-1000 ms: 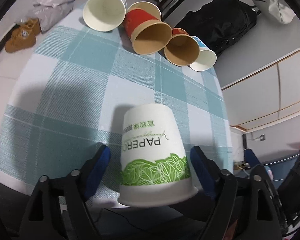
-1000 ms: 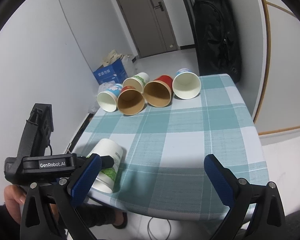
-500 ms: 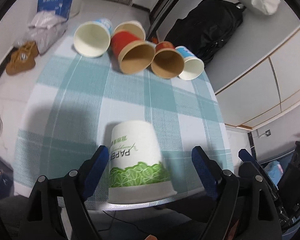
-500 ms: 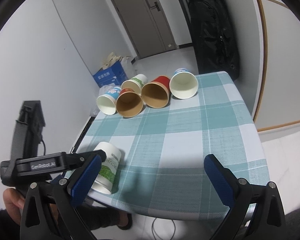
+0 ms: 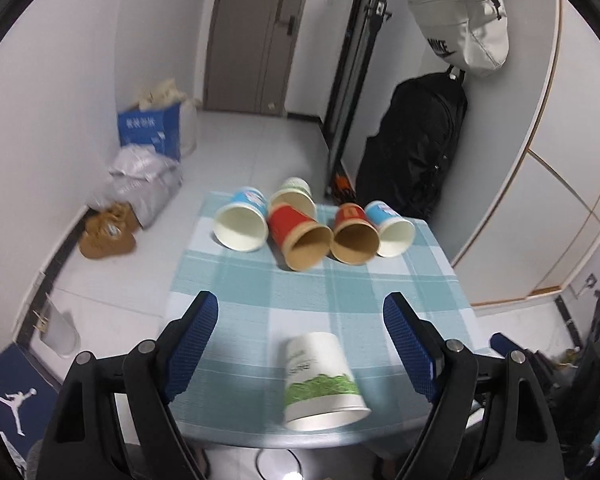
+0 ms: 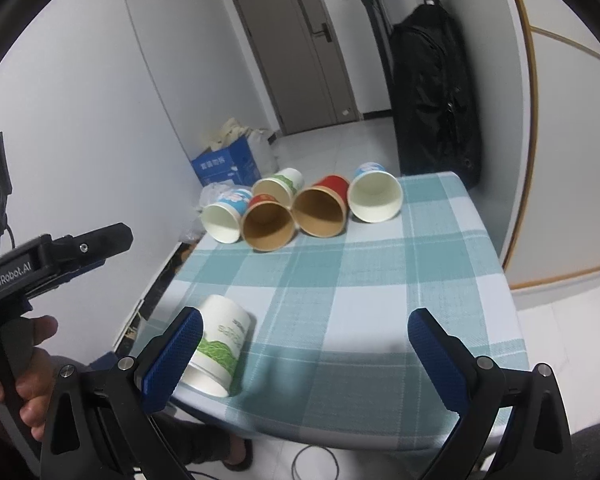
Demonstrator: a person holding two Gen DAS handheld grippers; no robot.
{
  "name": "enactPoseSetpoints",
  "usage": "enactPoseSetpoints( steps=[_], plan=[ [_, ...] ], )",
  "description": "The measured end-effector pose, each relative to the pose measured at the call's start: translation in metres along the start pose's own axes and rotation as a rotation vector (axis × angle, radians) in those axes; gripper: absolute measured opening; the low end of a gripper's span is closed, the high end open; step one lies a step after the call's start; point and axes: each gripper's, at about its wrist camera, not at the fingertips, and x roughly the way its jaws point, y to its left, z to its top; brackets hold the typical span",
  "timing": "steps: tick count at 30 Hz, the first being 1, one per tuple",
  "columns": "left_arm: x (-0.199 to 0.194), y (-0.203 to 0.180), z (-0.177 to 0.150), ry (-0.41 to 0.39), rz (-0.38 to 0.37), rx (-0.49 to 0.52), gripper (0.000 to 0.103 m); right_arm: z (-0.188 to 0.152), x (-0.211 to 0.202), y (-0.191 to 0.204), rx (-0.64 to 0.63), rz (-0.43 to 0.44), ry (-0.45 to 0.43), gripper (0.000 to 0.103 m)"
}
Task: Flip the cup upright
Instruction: 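Move the right gripper to the green-leaf cup and grasp its rim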
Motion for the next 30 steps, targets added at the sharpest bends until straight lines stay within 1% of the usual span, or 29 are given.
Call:
enactPoseSetpoints(
  steps=[1, 5, 7, 10, 14, 17, 21, 26, 30],
  plan=[
    [-0.002, 0.002, -0.003, -0.014, 0.011, 0.01, 0.082, 0.0, -0.001, 0.002, -0.01, 0.006, -0.006, 0.103],
    [-0.007, 0.008, -0.019, -0.043, -0.005, 0.02, 0.082, -0.001, -0.002, 0.011, -0.048, 0.019, -0.018, 0.103],
    [-0.005, 0.01, -0.024, -0.04, -0.013, 0.02, 0.082, -0.001, -0.001, 0.015, -0.062, 0.028, -0.014, 0.103],
    [0.006, 0.017, -0.024, 0.002, -0.023, 0.003, 0.082, -0.003, 0.0, 0.021, -0.09, 0.034, -0.011, 0.103],
    [-0.003, 0.023, -0.022, -0.024, -0.032, -0.017, 0.082, -0.006, 0.002, 0.028, -0.116, 0.03, -0.002, 0.102],
    [-0.003, 0.028, -0.023, -0.022, -0.034, -0.024, 0.082, -0.009, 0.006, 0.031, -0.119, 0.036, 0.02, 0.1],
    [0.001, 0.035, -0.023, -0.006, -0.05, -0.049, 0.082, -0.011, 0.013, 0.04, -0.145, 0.054, 0.05, 0.089],
    [0.001, 0.045, -0.022, -0.004, -0.037, -0.065, 0.082, -0.016, 0.022, 0.053, -0.169, 0.091, 0.087, 0.089],
    [-0.001, 0.056, -0.023, -0.002, -0.038, -0.094, 0.082, -0.022, 0.029, 0.062, -0.209, 0.098, 0.113, 0.088]
  ],
)
